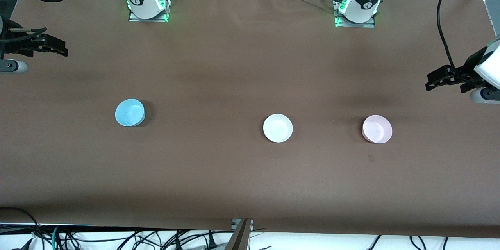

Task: Stack pink and blue bowls on white bowl
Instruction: 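Move the left gripper down toward the pale pink bowl's rim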

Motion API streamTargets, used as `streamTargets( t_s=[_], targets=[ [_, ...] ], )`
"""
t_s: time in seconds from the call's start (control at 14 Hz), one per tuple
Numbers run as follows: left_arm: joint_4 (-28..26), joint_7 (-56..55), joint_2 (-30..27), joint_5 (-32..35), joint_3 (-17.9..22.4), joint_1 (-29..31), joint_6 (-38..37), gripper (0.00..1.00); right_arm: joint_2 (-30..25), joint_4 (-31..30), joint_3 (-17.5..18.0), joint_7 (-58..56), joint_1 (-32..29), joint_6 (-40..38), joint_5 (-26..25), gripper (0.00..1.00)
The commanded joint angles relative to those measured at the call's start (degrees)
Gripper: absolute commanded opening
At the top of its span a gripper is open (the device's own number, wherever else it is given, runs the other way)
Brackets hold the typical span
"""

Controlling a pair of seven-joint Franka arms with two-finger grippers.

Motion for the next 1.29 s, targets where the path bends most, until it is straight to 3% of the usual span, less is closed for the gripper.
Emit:
streamTargets(
  t_s=[0.0, 0.21, 0.36, 0.64, 0.93, 1.21],
  targets=[
    [2.20, -0.15, 0.97, -1.31, 0.27, -0.08, -1.56, 1.00, 0.76, 1.63, 0.06, 0.27, -0.33, -0.45, 0.67, 1.00],
    [2.63, -0.49, 3.15, -0.69, 0.27, -0.34, -1.21, 1.00, 0.76, 1.63, 0.06, 0.18, -0.33, -0.36, 0.67, 1.00],
    [7.79, -0.76, 7.19, -0.78, 0.36, -0.17, -1.29, 1.00, 0.76, 1.63, 0.06, 0.18, -0.42, -0.36, 0.67, 1.00],
    [7.48, 0.38, 11.77, -0.87, 0.54, 1.06, 3.69, 1.00, 0.76, 1.63, -0.03, 0.27, -0.42, -0.37, 0.67, 1.00],
    [-0.15, 3.00, 15.64, -0.69, 0.45, 1.94, 15.72, 1.00, 1.80, 1.72, -0.12, 0.01, -0.42, -0.28, 0.67, 1.00],
    [-14.56, 6.01, 15.65, -1.22, 0.36, 3.96, 32.24, 1.00, 2.69, 2.86, -0.20, 0.53, -0.50, -0.36, 0.67, 1.00]
  ],
)
